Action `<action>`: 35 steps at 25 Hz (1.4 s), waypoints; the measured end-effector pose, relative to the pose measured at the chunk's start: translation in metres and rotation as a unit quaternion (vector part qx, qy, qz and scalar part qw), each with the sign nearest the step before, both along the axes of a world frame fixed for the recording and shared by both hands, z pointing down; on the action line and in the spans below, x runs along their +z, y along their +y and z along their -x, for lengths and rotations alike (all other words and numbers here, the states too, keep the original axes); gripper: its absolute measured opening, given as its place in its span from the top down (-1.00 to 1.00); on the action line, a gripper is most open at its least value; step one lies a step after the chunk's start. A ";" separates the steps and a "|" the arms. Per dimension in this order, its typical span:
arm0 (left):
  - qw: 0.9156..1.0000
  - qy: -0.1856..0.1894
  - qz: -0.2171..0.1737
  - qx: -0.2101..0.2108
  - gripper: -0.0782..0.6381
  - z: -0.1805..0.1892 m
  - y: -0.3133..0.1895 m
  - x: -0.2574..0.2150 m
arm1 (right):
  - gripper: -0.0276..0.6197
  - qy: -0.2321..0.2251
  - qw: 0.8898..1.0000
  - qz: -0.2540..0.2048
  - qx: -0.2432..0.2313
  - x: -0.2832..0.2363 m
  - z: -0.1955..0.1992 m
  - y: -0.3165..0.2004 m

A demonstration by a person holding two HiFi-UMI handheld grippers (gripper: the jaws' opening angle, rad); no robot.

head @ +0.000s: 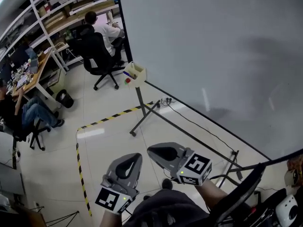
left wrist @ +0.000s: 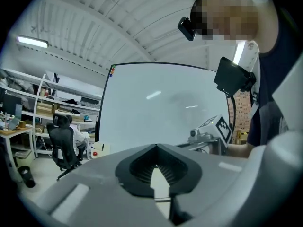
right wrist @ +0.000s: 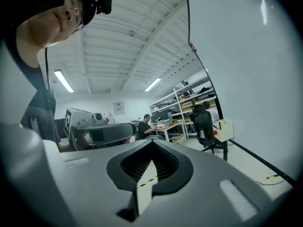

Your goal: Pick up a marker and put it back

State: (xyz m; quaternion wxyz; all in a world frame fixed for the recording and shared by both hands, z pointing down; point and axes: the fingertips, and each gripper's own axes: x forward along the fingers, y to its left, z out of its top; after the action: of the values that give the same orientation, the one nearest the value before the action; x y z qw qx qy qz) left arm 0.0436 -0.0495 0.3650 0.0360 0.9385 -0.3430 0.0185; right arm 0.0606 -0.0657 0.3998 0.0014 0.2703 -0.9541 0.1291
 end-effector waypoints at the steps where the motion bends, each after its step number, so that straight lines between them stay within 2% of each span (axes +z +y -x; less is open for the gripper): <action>1: 1.000 -0.006 0.004 -0.003 0.76 0.002 0.005 0.004 | 0.91 0.002 1.000 0.001 -0.005 0.000 0.004 0.005; 6: 1.000 -0.011 0.004 -0.005 0.76 0.025 0.044 0.009 | 0.91 0.011 1.000 -0.005 -0.011 -0.001 0.030 0.039; 10: 1.000 -0.010 -0.007 -0.010 0.76 0.053 0.078 0.005 | 0.91 0.001 1.000 -0.011 0.003 -0.006 0.052 0.064; 15: 1.000 0.006 -0.009 -0.017 0.76 0.097 0.136 0.003 | 0.91 0.018 0.999 -0.024 0.021 -0.013 0.086 0.116; 19: 1.000 0.020 0.007 -0.008 0.76 0.118 0.180 0.016 | 0.91 0.029 0.999 -0.020 0.032 -0.007 0.102 0.165; 24: 1.000 0.014 0.011 0.011 0.76 0.122 0.221 0.025 | 0.91 0.038 0.998 -0.004 0.040 0.004 0.110 0.211; 28: 1.000 0.014 0.016 0.006 0.76 0.120 0.237 0.025 | 0.91 0.036 0.999 -0.013 0.032 0.000 0.110 0.232; 32: 1.000 0.015 0.016 0.005 0.76 0.099 0.246 0.027 | 0.91 0.027 0.999 -0.012 0.031 0.004 0.089 0.246; 35: 1.000 0.000 0.023 0.011 0.76 0.075 0.253 0.034 | 0.91 0.021 0.999 -0.002 0.035 0.009 0.065 0.256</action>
State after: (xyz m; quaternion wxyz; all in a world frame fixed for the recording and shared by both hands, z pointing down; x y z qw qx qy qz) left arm -0.0310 0.2038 0.3986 0.0574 0.9411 -0.3321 0.0266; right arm -0.0042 0.1901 0.4089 0.0164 0.3067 -0.9439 0.1213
